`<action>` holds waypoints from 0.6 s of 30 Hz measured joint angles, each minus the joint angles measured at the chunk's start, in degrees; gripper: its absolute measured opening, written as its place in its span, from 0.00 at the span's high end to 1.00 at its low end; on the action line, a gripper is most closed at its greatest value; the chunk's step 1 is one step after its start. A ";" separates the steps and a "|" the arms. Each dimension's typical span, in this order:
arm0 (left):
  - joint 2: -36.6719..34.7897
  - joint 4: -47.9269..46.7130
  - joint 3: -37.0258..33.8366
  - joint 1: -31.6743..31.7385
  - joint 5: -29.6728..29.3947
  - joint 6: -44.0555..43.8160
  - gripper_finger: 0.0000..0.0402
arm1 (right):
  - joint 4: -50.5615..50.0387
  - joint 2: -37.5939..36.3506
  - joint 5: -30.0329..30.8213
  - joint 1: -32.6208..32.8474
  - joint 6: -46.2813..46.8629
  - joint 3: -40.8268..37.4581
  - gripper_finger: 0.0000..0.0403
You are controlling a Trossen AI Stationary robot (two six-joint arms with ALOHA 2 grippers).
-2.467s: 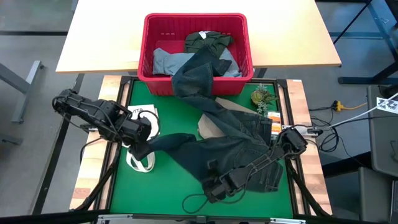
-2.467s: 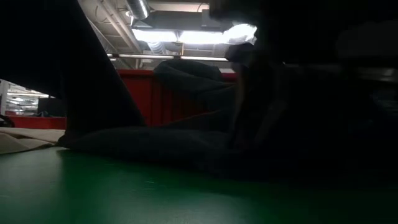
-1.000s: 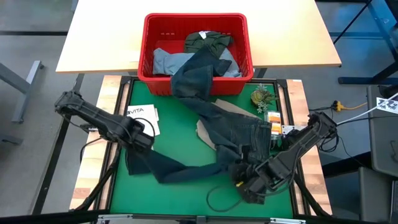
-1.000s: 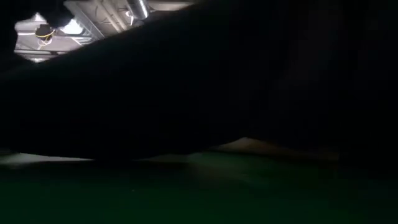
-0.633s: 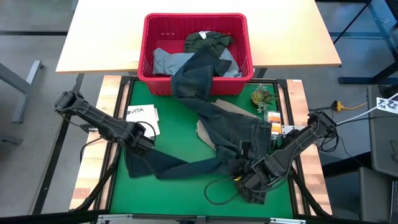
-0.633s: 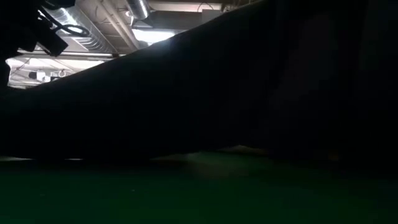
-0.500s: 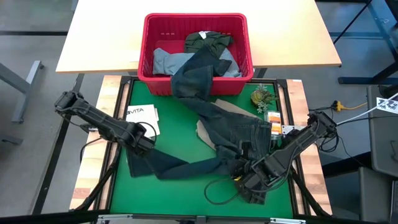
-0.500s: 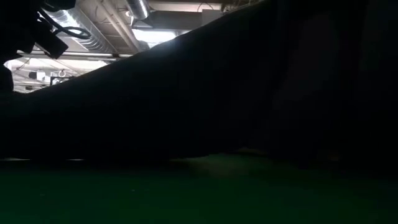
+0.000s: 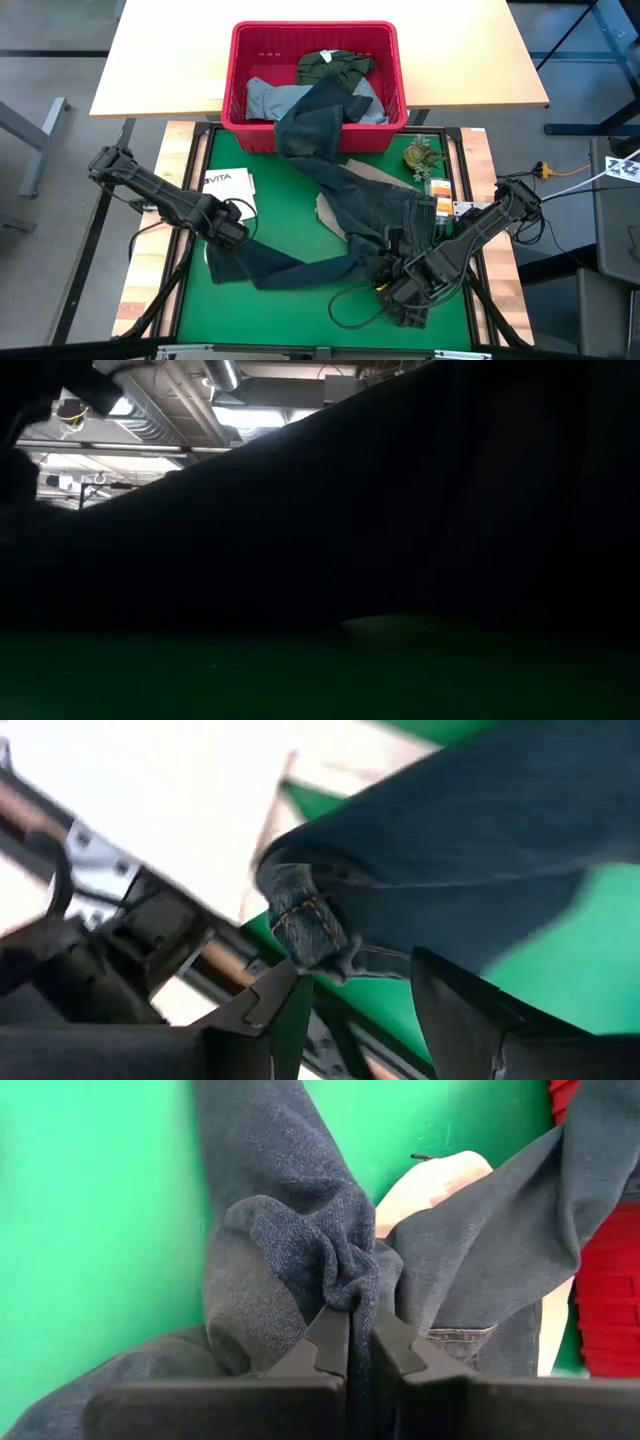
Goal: Fold Laundry from Bin
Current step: Fold the dark blue jeans
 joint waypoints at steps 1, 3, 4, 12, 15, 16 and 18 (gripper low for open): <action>0.00 0.13 1.45 -0.64 -0.53 0.13 0.60 | 0.00 0.00 0.00 0.00 0.00 0.00 0.98; -0.08 1.84 3.35 -2.26 -1.70 0.09 0.60 | 0.00 0.00 0.00 0.00 0.00 0.00 0.98; -0.09 3.70 3.82 -3.09 -2.38 0.09 0.60 | 0.00 0.00 0.00 0.00 0.00 0.00 0.98; -0.06 7.41 3.96 -8.17 -3.47 -0.69 0.60 | 0.00 0.00 0.00 0.00 -0.22 0.00 0.98; -0.40 4.55 3.96 -9.02 -3.62 -3.17 0.60 | 0.00 0.00 -0.02 0.00 -0.22 0.00 0.98; -0.42 4.91 3.96 -9.17 -4.25 -3.64 0.60 | 0.02 0.00 -0.02 0.00 -0.22 0.00 0.98; -0.35 7.19 3.96 -9.89 -7.40 -3.97 0.59 | 0.01 0.00 -0.02 0.00 -0.22 0.00 0.98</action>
